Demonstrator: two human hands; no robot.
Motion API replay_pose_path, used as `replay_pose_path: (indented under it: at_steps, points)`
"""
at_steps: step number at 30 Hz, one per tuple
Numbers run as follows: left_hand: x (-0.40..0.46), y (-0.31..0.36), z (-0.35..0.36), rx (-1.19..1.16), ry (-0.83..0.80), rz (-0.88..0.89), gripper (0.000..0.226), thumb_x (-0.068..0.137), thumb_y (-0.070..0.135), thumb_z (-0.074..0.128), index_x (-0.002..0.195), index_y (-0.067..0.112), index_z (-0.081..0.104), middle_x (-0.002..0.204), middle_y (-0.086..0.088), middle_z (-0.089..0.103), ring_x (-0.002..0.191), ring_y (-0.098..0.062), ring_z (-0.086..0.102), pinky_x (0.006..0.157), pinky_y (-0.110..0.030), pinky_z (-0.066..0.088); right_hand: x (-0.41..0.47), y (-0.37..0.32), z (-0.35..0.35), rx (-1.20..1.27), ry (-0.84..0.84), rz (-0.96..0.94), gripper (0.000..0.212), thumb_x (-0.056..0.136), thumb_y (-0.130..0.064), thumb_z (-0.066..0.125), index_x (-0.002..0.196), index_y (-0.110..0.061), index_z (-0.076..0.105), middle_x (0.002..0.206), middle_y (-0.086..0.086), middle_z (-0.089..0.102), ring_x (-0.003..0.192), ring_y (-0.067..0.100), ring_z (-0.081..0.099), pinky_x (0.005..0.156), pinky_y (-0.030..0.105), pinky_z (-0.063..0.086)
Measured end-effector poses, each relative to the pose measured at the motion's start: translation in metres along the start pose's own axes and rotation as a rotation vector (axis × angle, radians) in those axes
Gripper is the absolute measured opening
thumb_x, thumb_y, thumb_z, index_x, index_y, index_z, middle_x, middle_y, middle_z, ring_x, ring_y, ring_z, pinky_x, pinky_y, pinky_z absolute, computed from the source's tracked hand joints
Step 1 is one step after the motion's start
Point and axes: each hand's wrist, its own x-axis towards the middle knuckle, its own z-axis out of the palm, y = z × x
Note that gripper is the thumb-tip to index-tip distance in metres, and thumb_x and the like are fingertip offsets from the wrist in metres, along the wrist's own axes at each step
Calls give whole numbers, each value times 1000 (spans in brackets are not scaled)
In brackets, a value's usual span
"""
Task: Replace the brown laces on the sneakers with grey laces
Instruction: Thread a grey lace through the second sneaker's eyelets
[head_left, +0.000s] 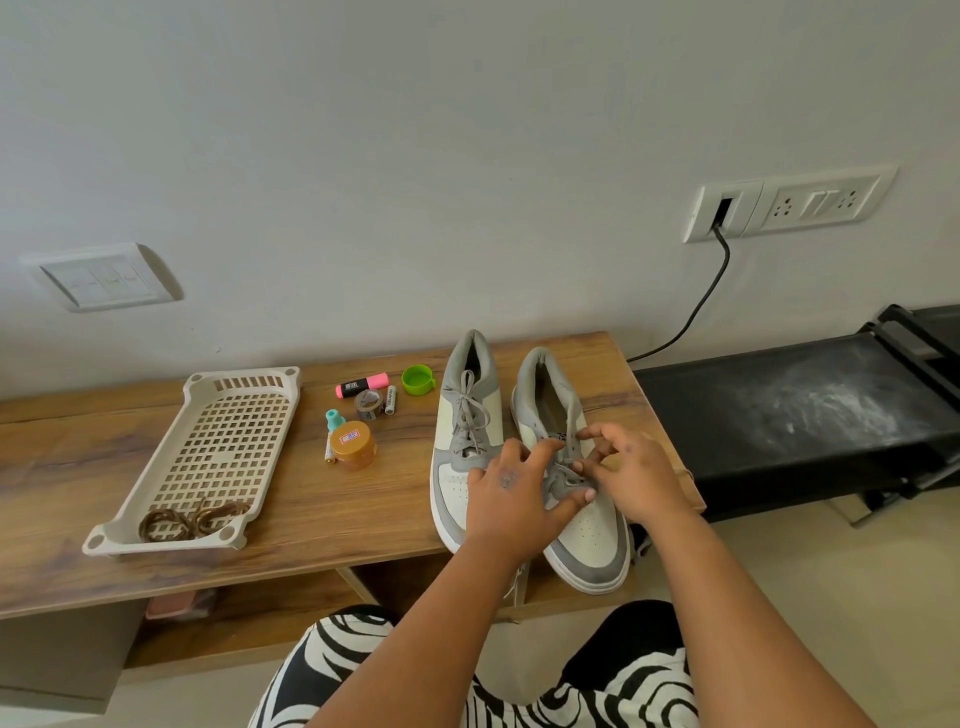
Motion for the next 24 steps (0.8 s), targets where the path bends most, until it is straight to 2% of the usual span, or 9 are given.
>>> replay_pose_path:
  at_steps: [2,5,10,15,18,21,24]
  points:
    - [0,4,1,69,19,-11,66,84,78,43,137,39,38,121,3,48,110,-21,53,91,-39,38,1,-1,-1,-39,23,-5,24,91,-18,65,111,-32,64,90,-10,58,96,13,54,76,26,45]
    - [2,6,2,101,18,-19,63,85,74,46,136,39,37,122,2,46,112,-21,52,90,-39,38,3,1,-5,-214,65,-77,12,94,-23,62,102,-28,70,95,-14,55,105,17,49,88,38,47]
    - [4,6,1,75,-12,-34,63,85,73,49,137,41,35,125,3,47,116,-20,51,95,-40,39,3,1,-9,-300,187,-110,10,94,-32,60,96,-30,69,101,-12,61,104,12,39,80,31,29]
    - [2,6,0,24,-10,-15,67,86,69,52,142,40,29,124,3,51,113,-20,53,94,-37,43,4,5,-5,-318,232,-116,7,91,-33,64,91,-27,67,98,-11,58,101,13,41,80,33,34]
    - [-4,5,3,-271,-33,-71,75,88,53,63,148,34,22,130,2,53,112,-16,57,94,-35,51,4,11,-10,-185,284,-27,14,88,-29,69,81,-21,60,89,-8,52,85,16,53,68,29,41]
    - [-6,6,3,-341,-52,-161,53,94,45,58,137,20,39,121,-2,56,109,-16,56,92,-29,47,0,12,-13,-44,258,14,12,89,-18,69,82,-20,59,84,-9,53,80,14,57,63,21,40]
    - [-7,8,1,-327,-60,-163,31,96,43,56,115,19,51,102,2,52,94,-13,50,81,-21,40,-6,3,-13,83,60,35,3,89,-23,69,88,-23,67,87,-12,62,84,3,57,66,16,40]
